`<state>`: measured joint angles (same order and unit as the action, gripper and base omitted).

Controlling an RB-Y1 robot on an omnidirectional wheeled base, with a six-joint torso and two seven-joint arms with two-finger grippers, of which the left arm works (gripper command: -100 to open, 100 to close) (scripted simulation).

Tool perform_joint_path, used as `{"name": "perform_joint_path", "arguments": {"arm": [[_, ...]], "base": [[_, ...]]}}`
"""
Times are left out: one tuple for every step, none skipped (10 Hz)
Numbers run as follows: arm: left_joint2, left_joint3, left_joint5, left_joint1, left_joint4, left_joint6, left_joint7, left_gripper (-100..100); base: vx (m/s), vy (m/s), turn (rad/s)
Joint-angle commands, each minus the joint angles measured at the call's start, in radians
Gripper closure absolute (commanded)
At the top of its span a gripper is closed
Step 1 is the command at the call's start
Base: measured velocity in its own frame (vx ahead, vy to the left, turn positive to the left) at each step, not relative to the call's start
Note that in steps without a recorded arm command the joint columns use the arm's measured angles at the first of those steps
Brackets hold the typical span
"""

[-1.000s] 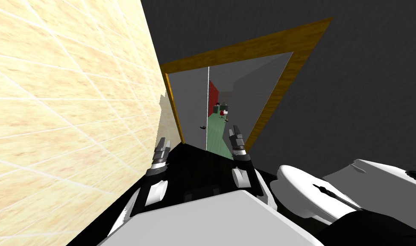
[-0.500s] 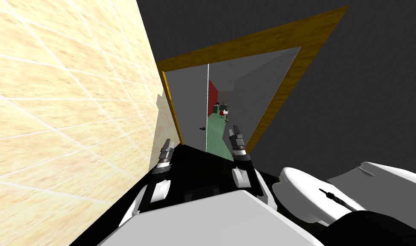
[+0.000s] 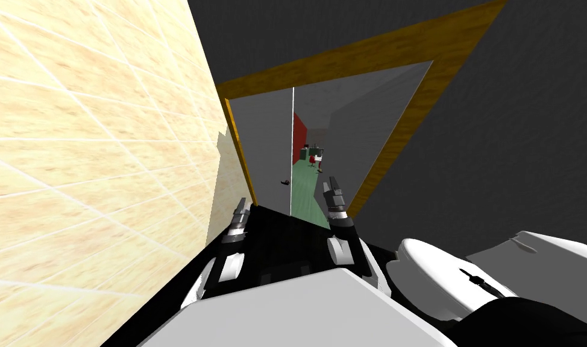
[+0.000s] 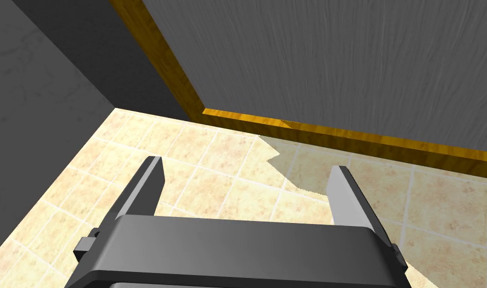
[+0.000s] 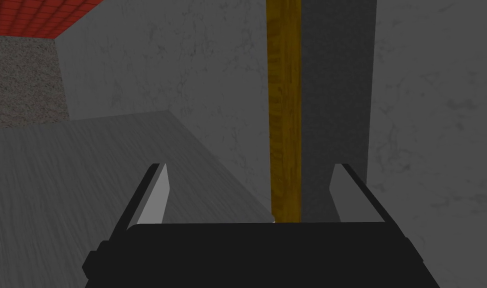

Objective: Push the door open

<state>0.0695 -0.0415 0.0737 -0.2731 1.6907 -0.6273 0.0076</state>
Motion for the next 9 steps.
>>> {"name": "perform_joint_path", "arguments": {"arm": [[0.003, -0.008, 0.002, 0.021, -0.048, -0.008, 0.007, -100], [0.005, -0.014, 0.003, 0.033, -0.079, -0.013, 0.011, -100], [0.007, -0.019, 0.004, 0.046, -0.108, -0.017, 0.015, -100], [0.008, -0.025, 0.006, 0.059, -0.14, -0.022, 0.019, -100], [0.009, -0.03, 0.007, 0.072, -0.168, -0.027, 0.023, -100], [0.01, -0.036, 0.008, 0.084, -0.196, -0.032, 0.027, -100], [0.011, -0.042, 0.01, 0.097, -0.228, -0.038, 0.031, -100], [0.012, -0.047, 0.011, 0.11, -0.261, -0.043, 0.035, -100], [0.012, -0.053, 0.012, 0.123, -0.289, -0.048, 0.039, -100]], "base": [[0.081, -0.002, -0.024], [0.096, 0.005, -0.02], [0.099, 0.002, -0.026], [0.107, 0.0, -0.02], [0.106, 0.0, -0.022], [0.107, 0.013, -0.033], [0.112, 0.003, -0.029], [0.113, 0.0, -0.018], [0.104, -0.001, -0.027]]}}
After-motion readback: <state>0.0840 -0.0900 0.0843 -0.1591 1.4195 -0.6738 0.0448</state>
